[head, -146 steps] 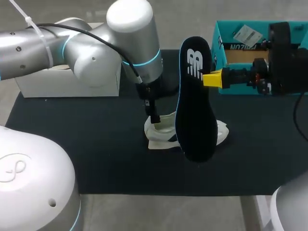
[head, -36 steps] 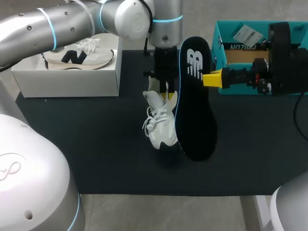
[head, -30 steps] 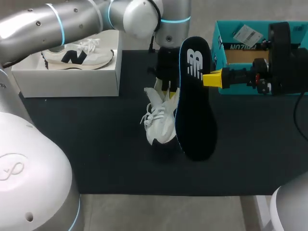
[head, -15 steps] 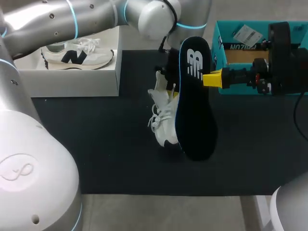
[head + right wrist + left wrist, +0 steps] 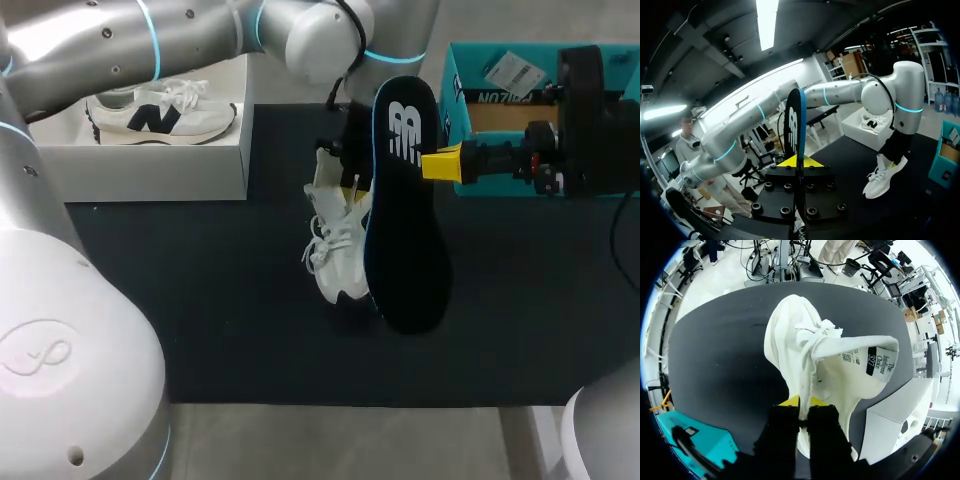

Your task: Take the shoe out of the shoebox, open the shoe tongue, remove and reinsert the insole, then place the shoe into the shoebox

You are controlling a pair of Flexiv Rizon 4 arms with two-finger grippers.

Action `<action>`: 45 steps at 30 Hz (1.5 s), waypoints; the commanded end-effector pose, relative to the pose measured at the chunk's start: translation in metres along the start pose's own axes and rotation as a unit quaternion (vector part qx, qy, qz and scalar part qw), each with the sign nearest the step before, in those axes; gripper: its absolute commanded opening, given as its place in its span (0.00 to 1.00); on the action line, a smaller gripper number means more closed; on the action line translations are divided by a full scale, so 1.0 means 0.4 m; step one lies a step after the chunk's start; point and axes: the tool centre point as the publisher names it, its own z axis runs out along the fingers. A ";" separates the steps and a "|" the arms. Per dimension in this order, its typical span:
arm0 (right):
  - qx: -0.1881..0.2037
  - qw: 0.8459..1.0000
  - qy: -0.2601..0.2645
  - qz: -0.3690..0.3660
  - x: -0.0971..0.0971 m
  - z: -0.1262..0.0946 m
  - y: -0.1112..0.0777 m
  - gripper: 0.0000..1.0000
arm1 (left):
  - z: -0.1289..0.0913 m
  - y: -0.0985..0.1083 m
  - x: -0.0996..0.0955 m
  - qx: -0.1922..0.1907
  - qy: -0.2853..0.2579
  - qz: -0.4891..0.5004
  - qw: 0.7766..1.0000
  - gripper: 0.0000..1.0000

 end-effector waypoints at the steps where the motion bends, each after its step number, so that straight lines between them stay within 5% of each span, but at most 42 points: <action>1: 0.001 1.000 0.001 0.000 -0.005 0.010 0.004 0.00 | 0.008 0.012 -0.010 0.000 0.010 0.002 1.000 0.00; 24: 0.001 1.000 0.001 0.000 -0.005 0.010 0.004 0.00 | 0.095 0.009 -0.080 0.037 0.031 0.041 0.998 0.00; 25: 0.001 1.000 0.001 0.000 -0.005 0.010 0.004 0.00 | 0.096 0.007 -0.081 0.039 0.029 0.042 0.998 0.32; 26: 0.001 1.000 0.001 0.000 -0.005 0.010 0.004 0.00 | 0.096 0.006 -0.083 0.046 0.018 0.046 0.998 0.74; 27: 0.001 1.000 0.001 0.000 -0.005 0.010 0.004 0.00 | 0.091 0.004 -0.082 0.051 0.003 0.055 0.997 1.00; 31: 0.001 1.000 0.001 0.000 -0.005 0.010 0.004 0.00 | 0.044 -0.005 -0.072 0.069 -0.082 0.088 0.990 1.00; 38: 0.001 1.000 0.001 0.000 -0.005 0.010 0.004 0.00 | -0.080 -0.024 -0.039 0.024 -0.206 0.091 0.974 1.00; 45: 0.001 1.000 0.001 0.000 -0.005 0.010 0.004 0.00 | -0.215 -0.044 -0.011 -0.025 -0.348 0.147 0.926 1.00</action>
